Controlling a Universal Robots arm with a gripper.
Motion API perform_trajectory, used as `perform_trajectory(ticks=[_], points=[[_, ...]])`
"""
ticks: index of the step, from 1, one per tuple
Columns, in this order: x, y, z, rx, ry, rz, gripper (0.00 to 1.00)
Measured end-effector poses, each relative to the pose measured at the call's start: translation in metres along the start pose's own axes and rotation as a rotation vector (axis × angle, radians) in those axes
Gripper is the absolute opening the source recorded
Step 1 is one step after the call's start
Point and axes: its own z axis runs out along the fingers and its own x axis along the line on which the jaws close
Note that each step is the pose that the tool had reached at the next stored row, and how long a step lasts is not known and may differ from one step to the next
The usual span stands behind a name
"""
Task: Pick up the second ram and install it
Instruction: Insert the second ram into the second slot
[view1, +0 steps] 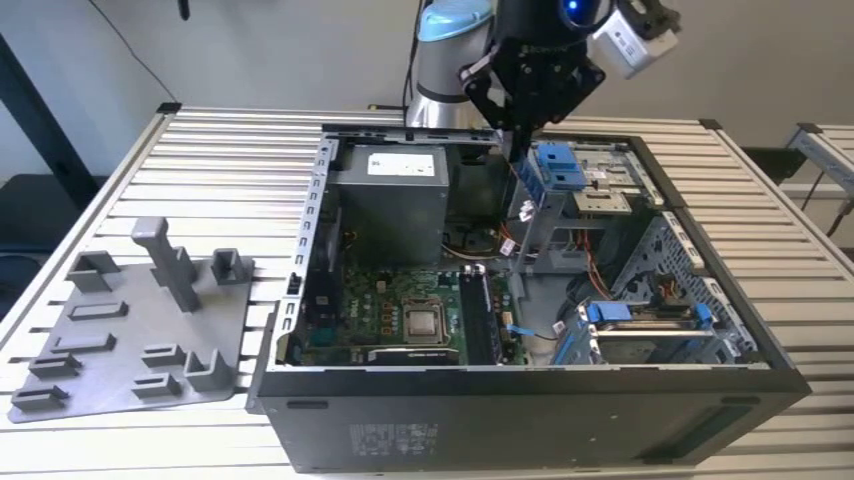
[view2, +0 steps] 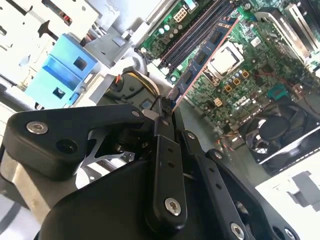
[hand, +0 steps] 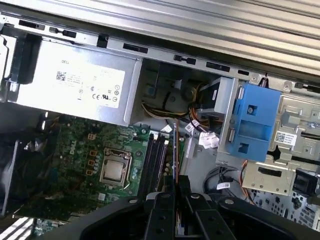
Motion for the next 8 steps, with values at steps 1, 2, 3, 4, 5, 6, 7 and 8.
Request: perform_trajectory(ticks=[1,2,3,4,5,6,7,8], points=[[0.0,0.0,0.0,0.0006,-0.0004,0.015,0.15],[0.0,0.0,0.0,0.0013,-0.0008,0.03,0.15],[0.0,0.0,0.0001,0.0018,-0.0012,0.044,0.15],[0.0,0.0,0.0001,0.0025,-0.0016,0.059,0.15],[0.0,0.0,0.0001,0.0031,-0.002,0.072,0.15],[0.0,0.0,0.0001,0.0038,-0.0023,0.087,0.15],[0.0,0.0,0.0001,0.0043,-0.0027,0.101,0.15],[0.0,0.0,0.0001,0.0049,-0.0031,0.114,0.15]])
